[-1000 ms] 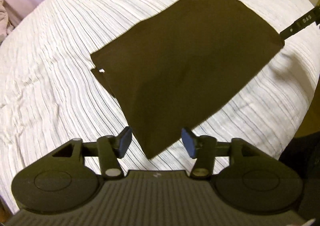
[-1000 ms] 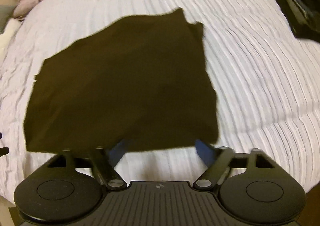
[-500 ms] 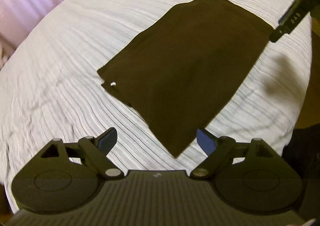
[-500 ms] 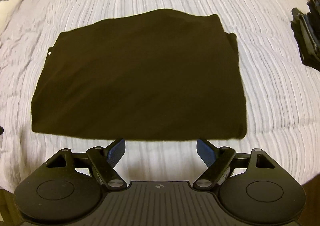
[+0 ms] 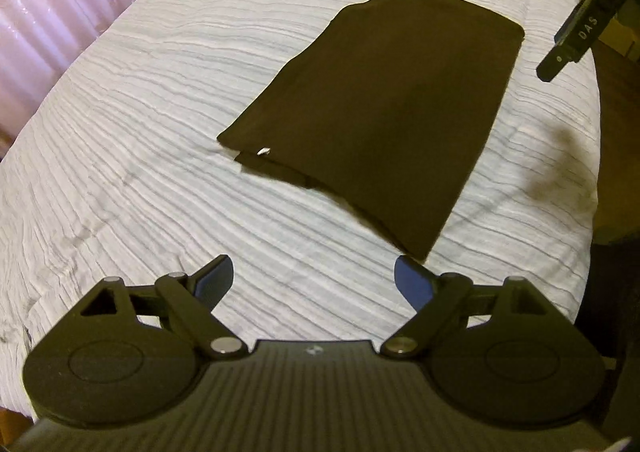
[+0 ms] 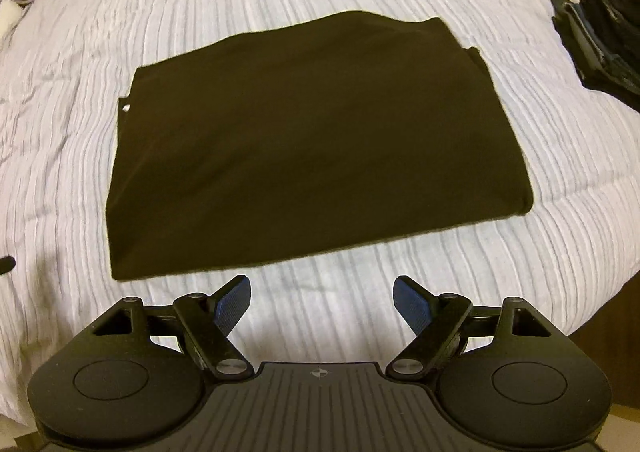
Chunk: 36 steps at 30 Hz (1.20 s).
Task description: Fold clothes
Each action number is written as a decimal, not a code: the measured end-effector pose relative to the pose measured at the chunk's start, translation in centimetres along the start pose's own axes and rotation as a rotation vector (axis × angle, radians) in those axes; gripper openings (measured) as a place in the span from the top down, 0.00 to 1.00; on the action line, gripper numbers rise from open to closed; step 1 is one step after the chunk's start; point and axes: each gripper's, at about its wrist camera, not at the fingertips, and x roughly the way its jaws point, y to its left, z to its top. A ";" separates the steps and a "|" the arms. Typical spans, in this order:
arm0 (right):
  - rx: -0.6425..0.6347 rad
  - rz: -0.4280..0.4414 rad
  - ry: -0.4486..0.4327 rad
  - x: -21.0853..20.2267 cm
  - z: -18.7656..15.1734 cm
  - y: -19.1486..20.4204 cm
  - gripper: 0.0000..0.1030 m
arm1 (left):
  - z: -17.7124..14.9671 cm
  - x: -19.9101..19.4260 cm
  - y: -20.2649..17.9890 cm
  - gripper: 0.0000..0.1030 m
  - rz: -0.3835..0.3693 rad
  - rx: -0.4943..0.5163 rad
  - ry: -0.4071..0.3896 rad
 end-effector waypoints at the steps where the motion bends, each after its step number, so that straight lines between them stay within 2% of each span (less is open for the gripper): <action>1: -0.004 -0.003 -0.001 0.2 0.2 0.4 0.21 | -0.2 0.0 0.1 0.17 -0.002 -0.002 -0.002; 16: -0.050 -0.024 -0.005 1.0 1.7 1.6 0.21 | 0.7 0.5 1.3 0.17 -0.015 0.032 -0.025; 22: -0.079 -0.017 0.006 1.9 1.2 1.9 0.21 | 1.1 1.7 1.7 0.17 -0.007 0.115 -0.030; 26: -0.167 0.000 -0.091 1.4 0.1 3.5 0.21 | 1.8 3.8 2.2 0.17 0.027 0.266 -0.063; 30: -0.390 0.038 -0.164 1.6 -1.8 7.4 0.21 | 2.3 6.6 2.9 0.18 0.066 0.454 -0.093; 32: -0.507 0.043 -0.174 2.5 -3.1 9.7 0.21 | 2.4 8.1 3.2 0.18 0.076 0.543 -0.111; 36: -0.605 0.082 -0.181 5.1 -5.0 13.2 0.21 | 2.0 11.7 3.8 0.18 0.085 0.723 -0.137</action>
